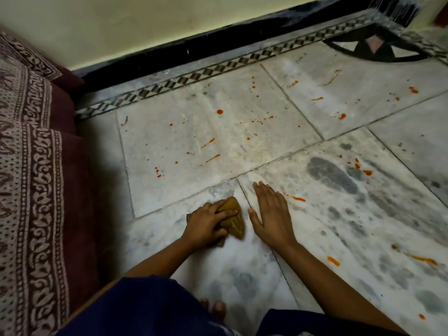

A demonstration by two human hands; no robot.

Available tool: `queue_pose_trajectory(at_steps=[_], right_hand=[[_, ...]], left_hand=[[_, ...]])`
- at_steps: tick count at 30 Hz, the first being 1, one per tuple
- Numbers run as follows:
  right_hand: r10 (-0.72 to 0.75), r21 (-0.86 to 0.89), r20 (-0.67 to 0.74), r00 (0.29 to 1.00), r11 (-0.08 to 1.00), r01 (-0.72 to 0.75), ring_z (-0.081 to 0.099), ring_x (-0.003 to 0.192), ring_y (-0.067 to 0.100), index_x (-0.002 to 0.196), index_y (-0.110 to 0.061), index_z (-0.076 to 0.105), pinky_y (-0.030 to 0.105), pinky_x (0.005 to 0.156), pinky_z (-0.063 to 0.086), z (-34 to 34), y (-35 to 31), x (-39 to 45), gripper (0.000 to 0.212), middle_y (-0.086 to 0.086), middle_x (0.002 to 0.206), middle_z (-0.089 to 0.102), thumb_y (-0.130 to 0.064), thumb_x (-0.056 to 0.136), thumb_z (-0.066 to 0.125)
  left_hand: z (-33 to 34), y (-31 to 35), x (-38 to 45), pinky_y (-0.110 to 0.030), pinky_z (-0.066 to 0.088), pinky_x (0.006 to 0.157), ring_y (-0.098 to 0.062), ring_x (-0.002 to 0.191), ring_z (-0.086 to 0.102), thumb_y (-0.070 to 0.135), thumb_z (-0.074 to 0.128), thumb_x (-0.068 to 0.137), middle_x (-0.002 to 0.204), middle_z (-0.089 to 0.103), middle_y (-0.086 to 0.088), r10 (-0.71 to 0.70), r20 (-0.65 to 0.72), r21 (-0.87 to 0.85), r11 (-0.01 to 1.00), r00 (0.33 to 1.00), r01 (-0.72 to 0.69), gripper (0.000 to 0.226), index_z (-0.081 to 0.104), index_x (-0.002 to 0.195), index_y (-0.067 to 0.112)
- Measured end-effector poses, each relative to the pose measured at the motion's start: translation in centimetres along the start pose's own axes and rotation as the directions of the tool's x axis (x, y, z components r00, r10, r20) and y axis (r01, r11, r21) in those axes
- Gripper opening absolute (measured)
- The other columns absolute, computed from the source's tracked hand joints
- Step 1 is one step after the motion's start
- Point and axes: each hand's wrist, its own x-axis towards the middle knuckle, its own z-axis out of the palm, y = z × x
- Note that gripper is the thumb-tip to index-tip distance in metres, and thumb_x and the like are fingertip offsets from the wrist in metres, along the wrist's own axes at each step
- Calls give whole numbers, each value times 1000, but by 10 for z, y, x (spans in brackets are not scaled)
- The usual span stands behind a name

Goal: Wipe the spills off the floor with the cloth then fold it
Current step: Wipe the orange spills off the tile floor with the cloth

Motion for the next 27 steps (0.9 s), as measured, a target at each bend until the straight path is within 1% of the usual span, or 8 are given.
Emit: queue_pose_trajectory(at_steps=[6,10,15,17,19,21,24,27], right_hand=[[33,150,47,998,988,-40,36,136,31,143,-6,35,43,111,23,10,-23,31,71,16,146,39,-44,84,24],[-55,129,70,996,991,46,30,139,29,145,-7,30,42,114,17,12,-33,53,73,15,149,35,-46,84,19],[-74,31,68,995,997,72,37,135,36,142,-1,35,47,111,23,26,-33,80,70,21,145,39,-42,86,24],[-62,-11,74,995,998,63,26,140,35,145,-1,28,44,114,14,37,-28,87,76,21,150,29,-46,85,18],[-63,-45,94,994,997,68,14,144,32,147,-2,19,36,115,-1,49,-21,91,81,19,154,17,-51,83,12],[-60,-81,112,992,994,69,11,144,31,147,-1,17,30,112,-9,58,-15,94,82,19,155,14,-52,83,10],[-38,-158,153,987,985,63,22,140,35,144,2,27,32,112,-3,68,-6,99,76,23,151,23,-48,88,20],[-21,-176,166,986,983,51,26,138,34,143,3,30,33,112,2,71,-3,102,76,22,150,24,-54,95,15]], left_hand=[[-50,-38,-19,-41,48,88,-31,121,48,52,43,67,151,34,1,-223,-180,-150,969,958,197,68,47,134,40],[-80,-85,-34,-46,47,93,-35,121,49,57,39,64,150,36,-3,-337,-247,-170,938,909,302,73,49,133,38],[-89,-122,-30,-40,44,94,-31,123,49,60,36,62,149,39,-1,-460,-329,-237,886,825,399,78,51,133,34],[-82,-138,-15,-41,43,96,-32,123,48,59,36,64,148,40,-4,-500,-315,-259,863,807,434,79,52,134,27],[-72,-154,5,-43,43,98,-35,121,51,51,47,71,147,42,-8,-542,-294,-323,832,787,452,69,53,133,20],[-62,-166,26,-46,42,100,-37,123,49,42,55,78,147,41,-6,-560,-282,-329,819,779,470,60,51,134,21],[-48,-167,51,-50,20,111,-38,139,21,57,34,74,156,23,-5,-578,-229,-244,813,783,529,74,39,142,28],[-35,-151,50,-48,-4,114,-37,144,-3,73,14,75,160,0,-5,-449,-203,-119,893,870,434,77,20,146,43]])
